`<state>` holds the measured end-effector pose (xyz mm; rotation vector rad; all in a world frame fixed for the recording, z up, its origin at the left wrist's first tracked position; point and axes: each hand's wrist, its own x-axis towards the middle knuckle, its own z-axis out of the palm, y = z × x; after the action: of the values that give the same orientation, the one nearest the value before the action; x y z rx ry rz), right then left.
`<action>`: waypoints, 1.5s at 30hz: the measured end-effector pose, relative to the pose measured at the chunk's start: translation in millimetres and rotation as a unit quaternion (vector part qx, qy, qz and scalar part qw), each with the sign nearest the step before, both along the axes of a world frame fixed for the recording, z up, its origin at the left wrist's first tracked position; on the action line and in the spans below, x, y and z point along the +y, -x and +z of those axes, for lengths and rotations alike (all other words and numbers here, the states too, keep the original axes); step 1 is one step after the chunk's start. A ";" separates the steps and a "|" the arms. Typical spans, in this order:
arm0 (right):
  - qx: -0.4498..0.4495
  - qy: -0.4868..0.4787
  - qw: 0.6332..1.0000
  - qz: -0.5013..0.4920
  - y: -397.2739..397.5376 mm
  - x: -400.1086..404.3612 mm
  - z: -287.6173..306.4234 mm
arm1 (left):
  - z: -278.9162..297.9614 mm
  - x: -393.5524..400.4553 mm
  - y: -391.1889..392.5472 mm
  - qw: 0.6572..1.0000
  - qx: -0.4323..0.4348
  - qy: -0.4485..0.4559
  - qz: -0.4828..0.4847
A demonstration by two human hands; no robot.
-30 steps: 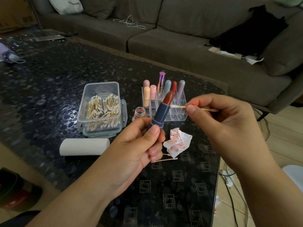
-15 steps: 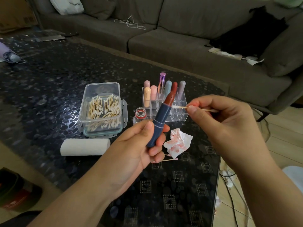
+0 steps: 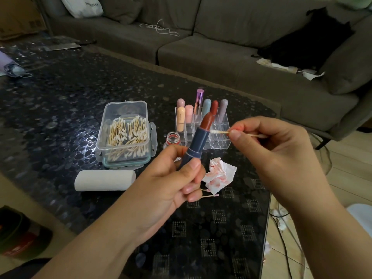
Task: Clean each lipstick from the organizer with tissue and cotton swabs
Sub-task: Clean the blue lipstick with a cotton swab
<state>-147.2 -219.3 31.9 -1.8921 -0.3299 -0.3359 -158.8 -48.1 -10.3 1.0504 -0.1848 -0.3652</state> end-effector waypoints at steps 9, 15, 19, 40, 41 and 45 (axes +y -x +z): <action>-0.002 -0.013 1.000 0.002 -2.1 -3.4 -1.6 | -0.8 1.0 -1.2 0.999 0.024 0.028 -0.008; -0.005 -0.005 1.000 0.006 -0.8 -2.0 -1.9 | 0.2 -0.9 -0.6 0.999 0.038 0.036 -0.007; -0.012 0.033 0.999 0.027 -0.7 0.8 -8.0 | 0.9 0.1 -1.8 0.997 0.051 0.053 -0.004; -0.051 0.040 0.998 0.025 -4.3 5.9 -4.2 | 4.0 3.9 -1.6 0.992 0.080 0.095 -0.027; -0.056 0.038 0.998 0.013 -5.1 6.0 -3.4 | 4.6 3.4 -1.4 0.992 0.080 0.093 -0.023; -0.048 0.067 0.996 0.041 -2.9 6.8 -3.6 | 7.4 1.6 0.1 0.995 0.076 0.062 0.008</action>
<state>-144.2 -212.6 28.3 -1.9920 -0.5029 -0.3573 -159.0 -46.5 -2.9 0.8976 -0.0616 -0.4133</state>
